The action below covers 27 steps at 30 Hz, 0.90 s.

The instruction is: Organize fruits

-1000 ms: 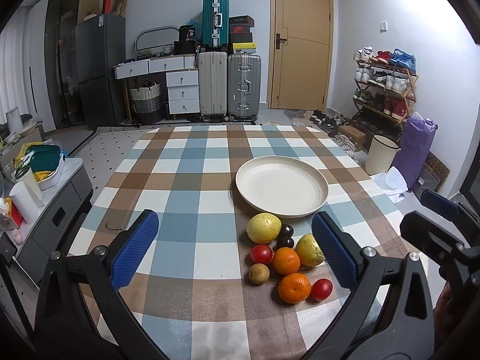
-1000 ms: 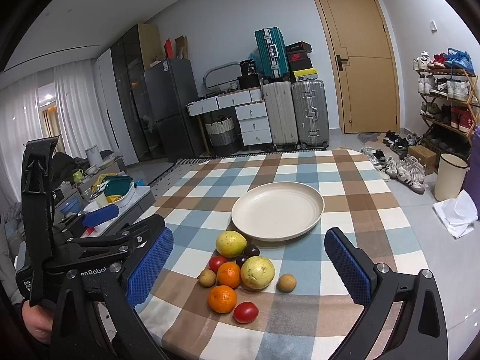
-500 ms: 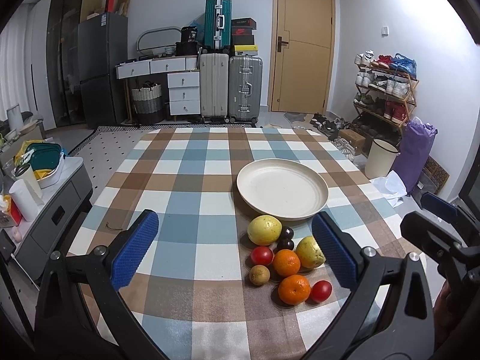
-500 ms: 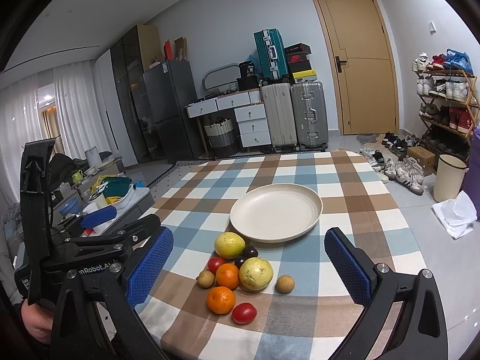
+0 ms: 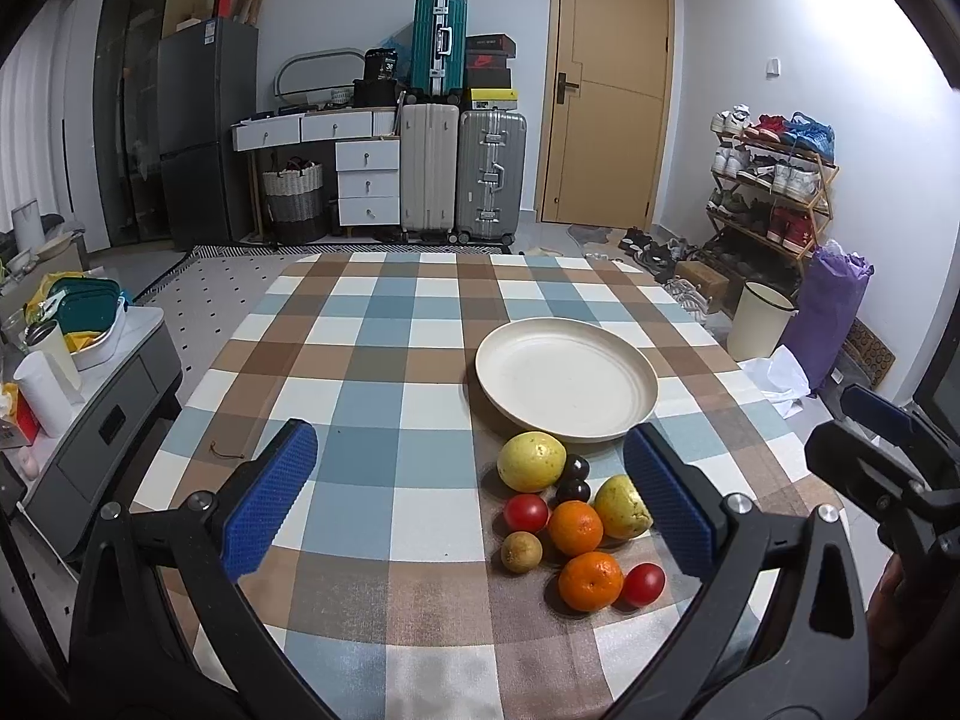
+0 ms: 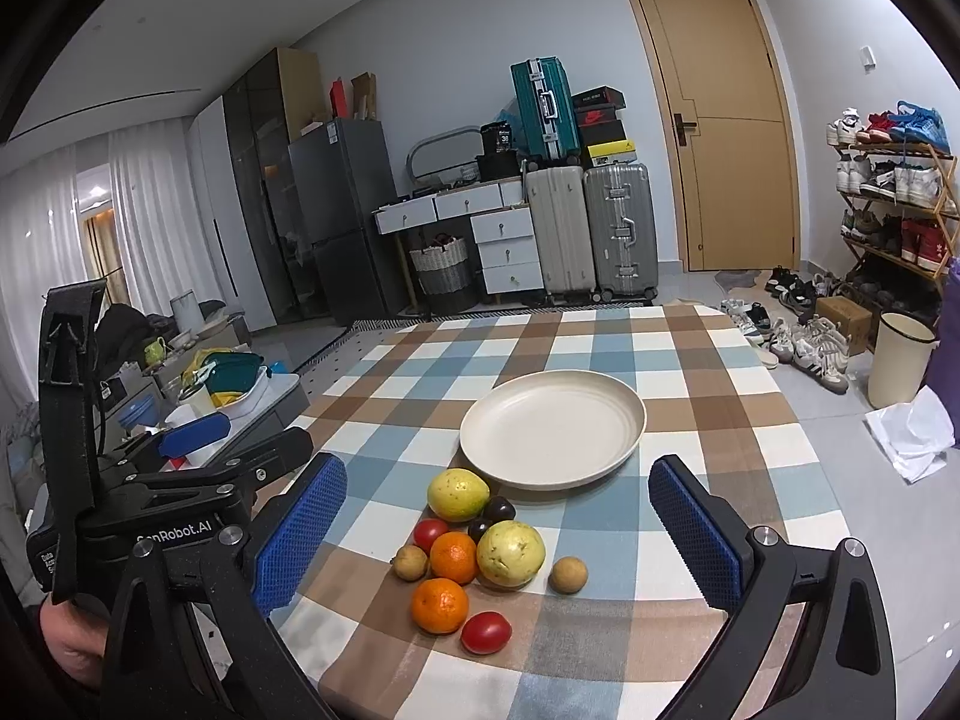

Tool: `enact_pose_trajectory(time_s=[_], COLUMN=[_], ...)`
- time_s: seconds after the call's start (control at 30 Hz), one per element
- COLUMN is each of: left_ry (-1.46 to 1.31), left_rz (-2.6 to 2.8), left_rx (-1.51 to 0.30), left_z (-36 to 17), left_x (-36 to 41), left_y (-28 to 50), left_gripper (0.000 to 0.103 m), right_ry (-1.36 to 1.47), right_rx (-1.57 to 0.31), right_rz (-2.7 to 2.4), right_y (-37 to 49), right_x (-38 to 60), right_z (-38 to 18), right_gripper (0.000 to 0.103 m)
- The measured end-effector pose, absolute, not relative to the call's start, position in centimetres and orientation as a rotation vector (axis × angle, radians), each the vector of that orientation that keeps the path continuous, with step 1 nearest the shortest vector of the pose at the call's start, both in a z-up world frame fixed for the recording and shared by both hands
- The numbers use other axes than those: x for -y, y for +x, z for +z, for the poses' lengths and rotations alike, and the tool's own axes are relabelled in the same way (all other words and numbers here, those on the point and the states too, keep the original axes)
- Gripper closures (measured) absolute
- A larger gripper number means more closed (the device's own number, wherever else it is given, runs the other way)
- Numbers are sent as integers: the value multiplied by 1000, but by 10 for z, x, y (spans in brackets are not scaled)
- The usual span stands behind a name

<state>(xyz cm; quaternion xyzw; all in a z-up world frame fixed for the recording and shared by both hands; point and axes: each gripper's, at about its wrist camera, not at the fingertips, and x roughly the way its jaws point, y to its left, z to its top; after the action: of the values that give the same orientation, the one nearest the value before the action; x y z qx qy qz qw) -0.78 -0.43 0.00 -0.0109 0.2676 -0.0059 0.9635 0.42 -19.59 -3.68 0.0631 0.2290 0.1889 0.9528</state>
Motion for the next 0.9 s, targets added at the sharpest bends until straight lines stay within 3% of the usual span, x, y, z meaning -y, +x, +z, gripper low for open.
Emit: enact_pose_trajectory(time_s=[0.9], left_ry=[-33], left_rz=[-11], left_rx=[-609], left_z=[-22], left_x=[5], left_y=[9], left_gripper=[1], right_ry=[124], right_rx=[-473], right_rz=[393], right_y=[6], right_x=[194], right_z=[-41], right_gripper=[0])
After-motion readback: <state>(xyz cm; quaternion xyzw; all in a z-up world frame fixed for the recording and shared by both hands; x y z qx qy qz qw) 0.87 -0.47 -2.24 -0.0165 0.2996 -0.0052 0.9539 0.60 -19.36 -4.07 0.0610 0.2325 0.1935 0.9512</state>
